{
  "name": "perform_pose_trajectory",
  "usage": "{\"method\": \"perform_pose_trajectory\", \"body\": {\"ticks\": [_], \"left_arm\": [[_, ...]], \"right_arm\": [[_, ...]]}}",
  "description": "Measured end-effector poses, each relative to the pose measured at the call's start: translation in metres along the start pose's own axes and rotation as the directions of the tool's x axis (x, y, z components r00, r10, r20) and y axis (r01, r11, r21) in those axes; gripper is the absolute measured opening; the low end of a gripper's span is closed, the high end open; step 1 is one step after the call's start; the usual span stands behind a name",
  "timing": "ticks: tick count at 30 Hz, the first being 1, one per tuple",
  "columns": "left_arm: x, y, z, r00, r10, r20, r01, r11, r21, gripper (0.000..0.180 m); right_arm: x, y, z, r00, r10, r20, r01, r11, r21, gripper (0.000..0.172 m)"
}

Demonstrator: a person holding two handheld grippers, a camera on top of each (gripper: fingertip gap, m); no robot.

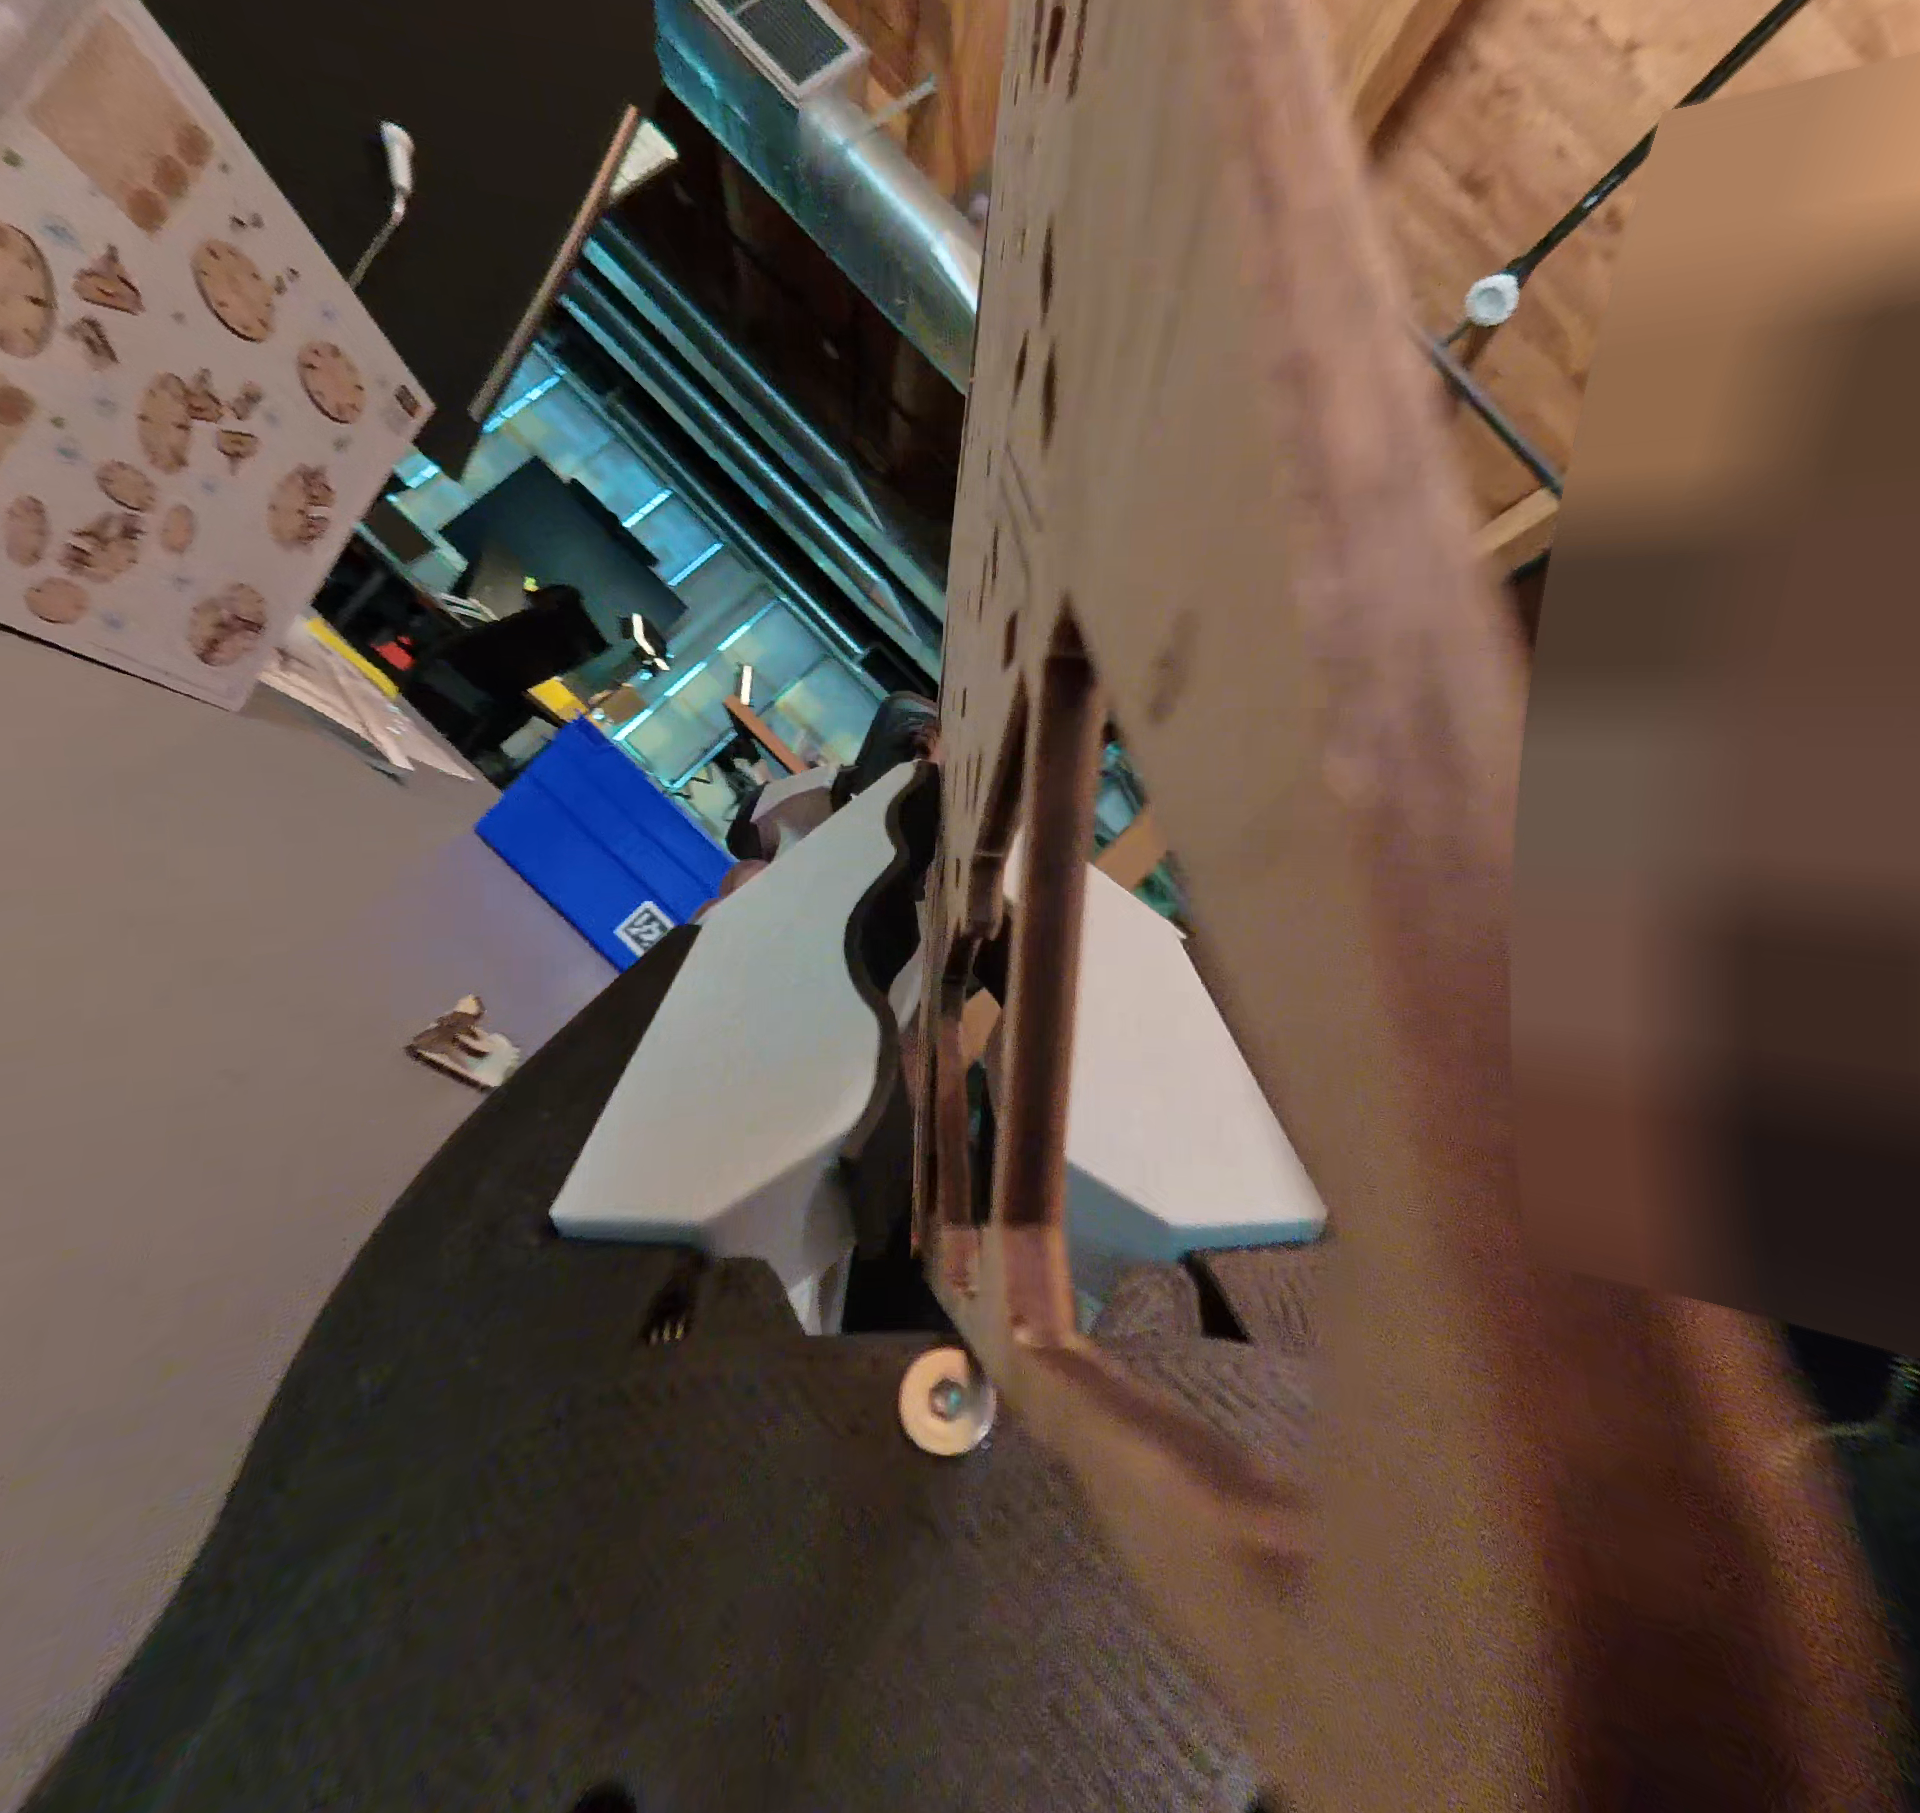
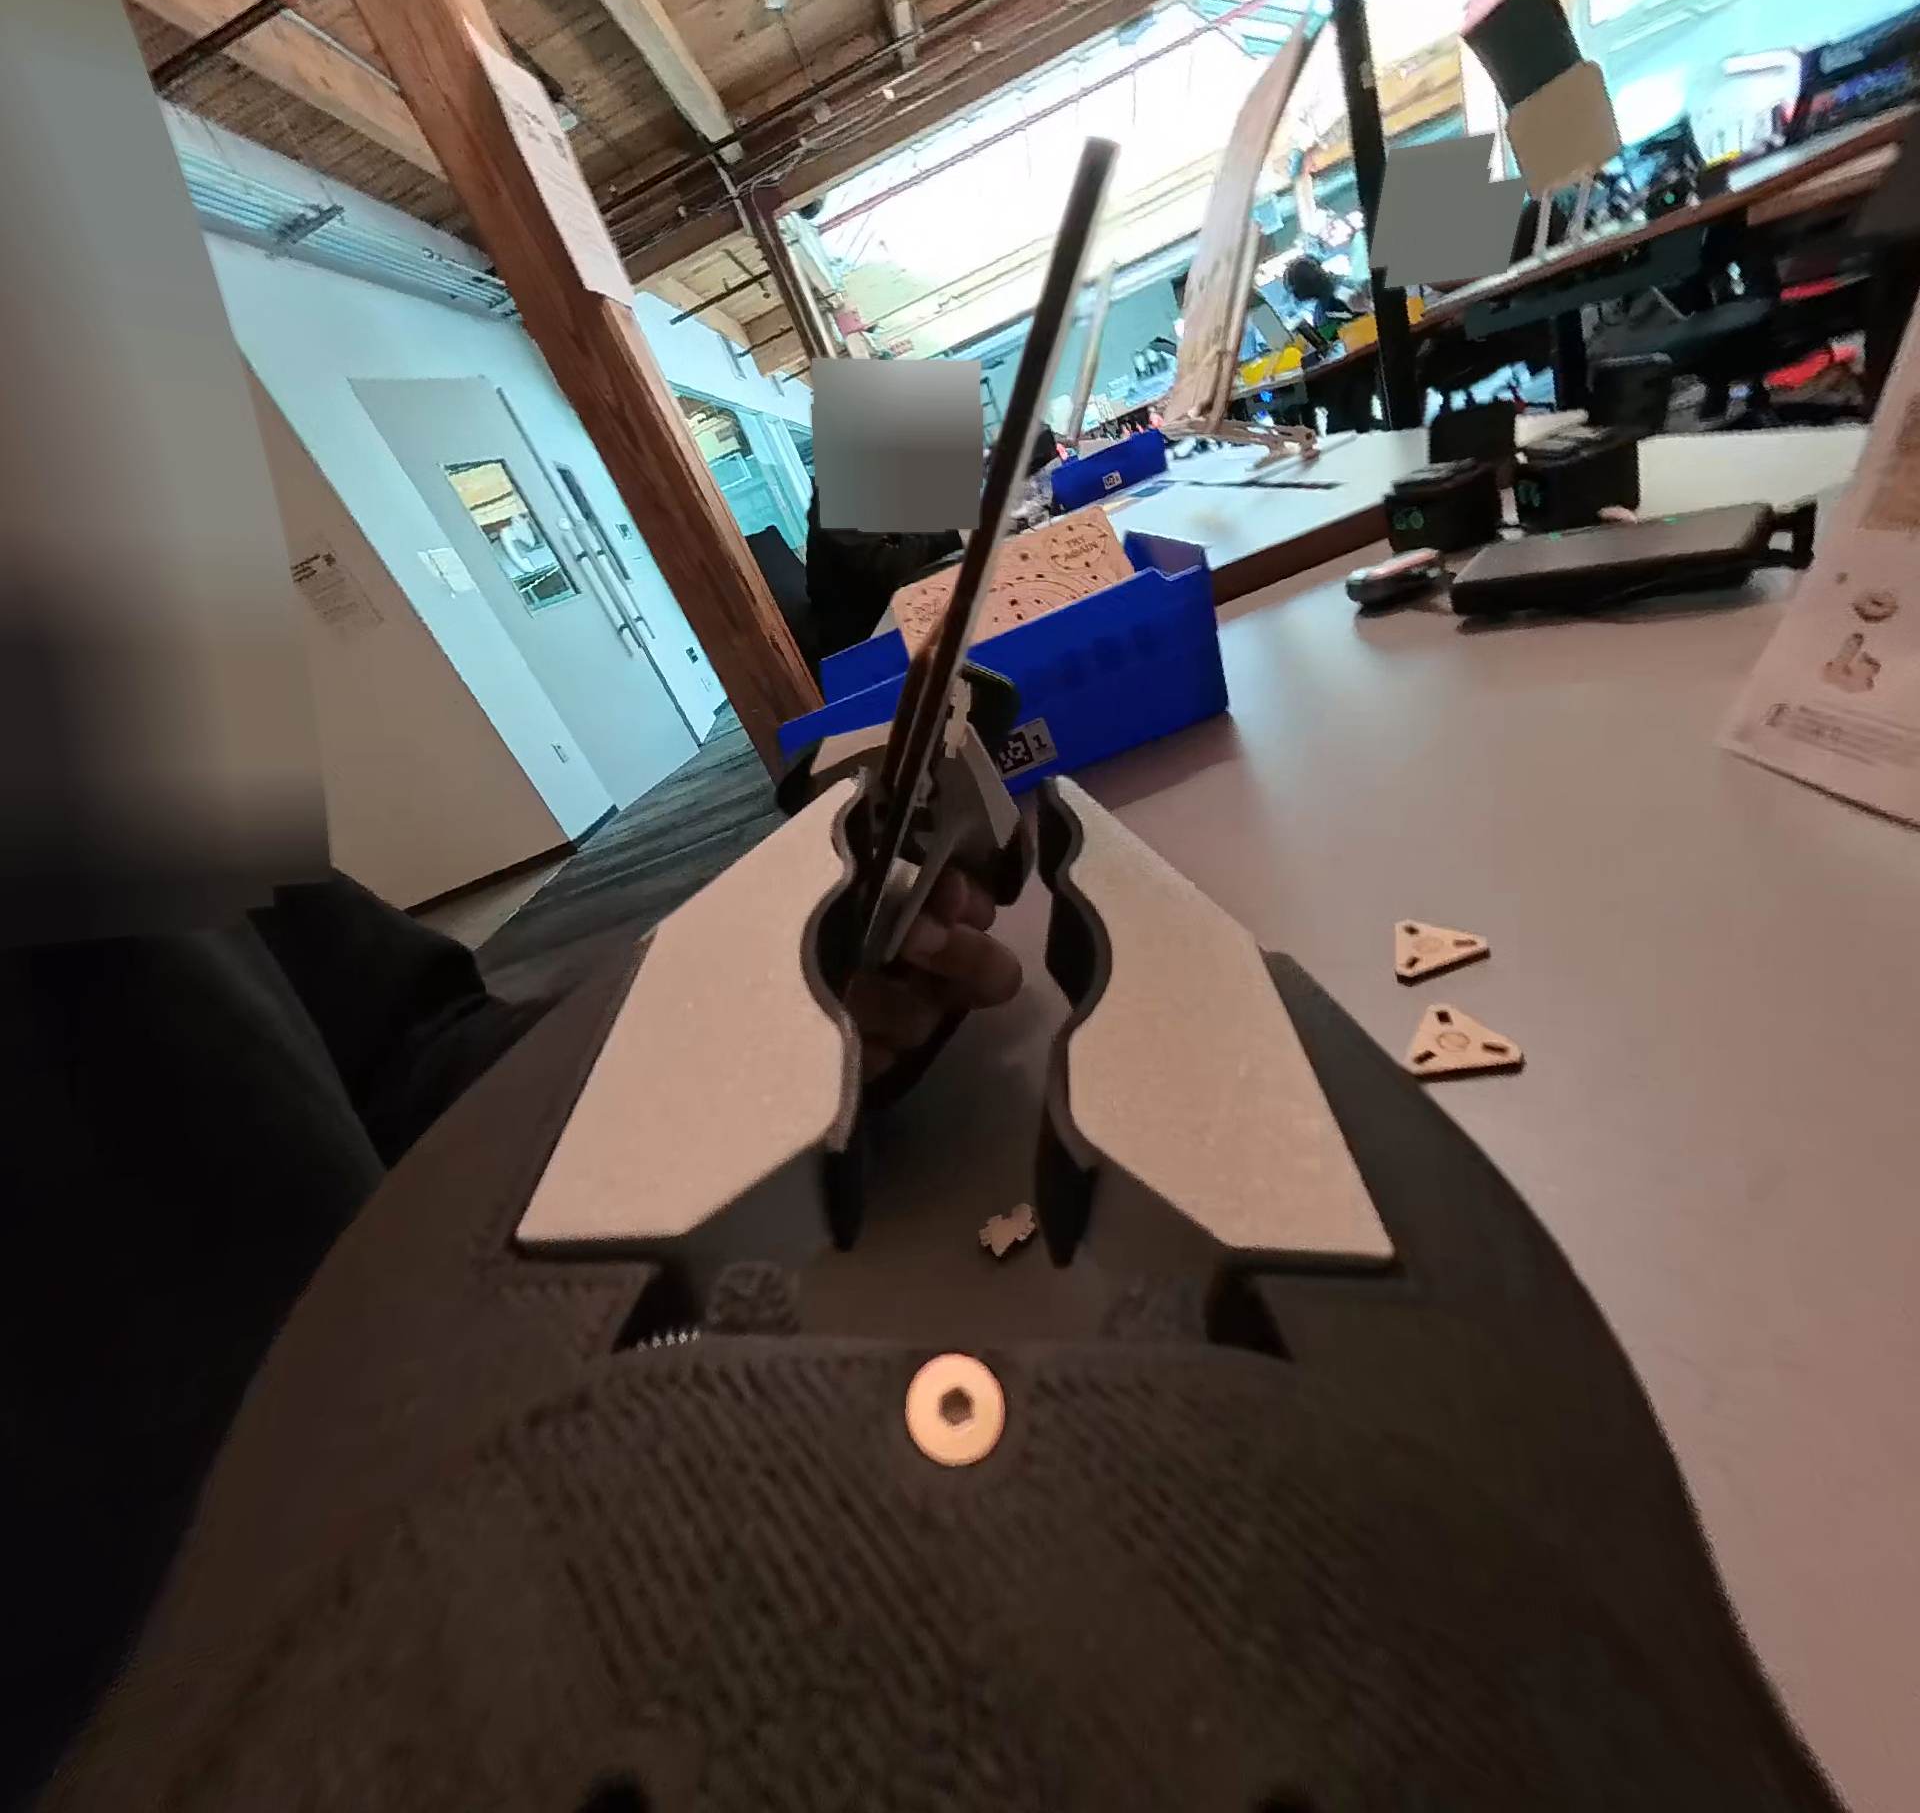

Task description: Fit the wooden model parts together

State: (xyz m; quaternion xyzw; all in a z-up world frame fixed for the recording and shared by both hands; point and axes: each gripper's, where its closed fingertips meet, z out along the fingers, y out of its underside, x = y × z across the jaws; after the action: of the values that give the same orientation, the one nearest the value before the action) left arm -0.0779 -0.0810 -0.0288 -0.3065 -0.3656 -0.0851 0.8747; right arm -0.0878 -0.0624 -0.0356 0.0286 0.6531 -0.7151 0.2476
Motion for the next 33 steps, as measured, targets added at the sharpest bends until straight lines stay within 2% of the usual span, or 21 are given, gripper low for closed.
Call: {"method": "perform_pose_trajectory", "body": {"ticks": [4, 8, 10, 13, 17, 22, 23, 28, 33], "left_arm": [[0.013, 0.001, 0.001, 0.988, -0.091, -0.122, 0.092, 0.996, -0.005, 0.003], [0.021, -0.003, -0.001, 0.968, -0.152, -0.200, 0.156, 0.988, 0.008, 0.003], [0.021, -0.002, -0.001, 0.968, -0.151, -0.200, 0.155, 0.988, 0.003, 0.003], [0.019, -0.002, 0.000, 0.974, -0.138, -0.180, 0.141, 0.990, 0.004, 0.003], [0.010, -0.003, -0.001, 0.994, -0.058, -0.092, 0.060, 0.998, 0.013, 0.004], [0.006, 0.000, 0.000, 0.999, -0.024, -0.048, 0.024, 1.000, 0.001, 0.003], [0.006, -0.001, 0.000, 0.999, -0.019, -0.044, 0.019, 1.000, 0.002, 0.003], [0.003, -0.002, -0.001, 1.000, 0.022, -0.006, -0.022, 1.000, 0.006, 0.002], [-0.002, -0.003, -0.002, 0.995, 0.083, 0.050, -0.083, 0.997, -0.001, 0.002]], "right_arm": [[-0.025, -0.014, -0.003, 0.988, -0.125, 0.090, 0.117, 0.989, 0.090, 0.025], [-0.027, -0.040, -0.020, 0.988, -0.131, 0.084, 0.105, 0.960, 0.260, 0.016], [-0.017, -0.042, -0.024, 0.990, -0.140, 0.023, 0.130, 0.960, 0.249, 0.011], [-0.018, -0.041, -0.024, 0.976, -0.218, -0.023, 0.218, 0.949, 0.228, 0.016], [-0.026, -0.042, -0.019, 0.989, -0.140, 0.038, 0.127, 0.964, 0.232, 0.031], [-0.015, -0.033, -0.016, 0.996, -0.085, 0.014, 0.081, 0.982, 0.173, 0.015], [-0.015, -0.033, -0.016, 0.997, -0.081, 0.017, 0.077, 0.982, 0.174, 0.006], [-0.008, -0.030, -0.015, 0.998, -0.053, -0.017, 0.055, 0.990, 0.129, 0.004], [0.002, -0.026, -0.016, 0.998, 0.049, -0.025, -0.046, 0.992, 0.116, 0.002]]}}
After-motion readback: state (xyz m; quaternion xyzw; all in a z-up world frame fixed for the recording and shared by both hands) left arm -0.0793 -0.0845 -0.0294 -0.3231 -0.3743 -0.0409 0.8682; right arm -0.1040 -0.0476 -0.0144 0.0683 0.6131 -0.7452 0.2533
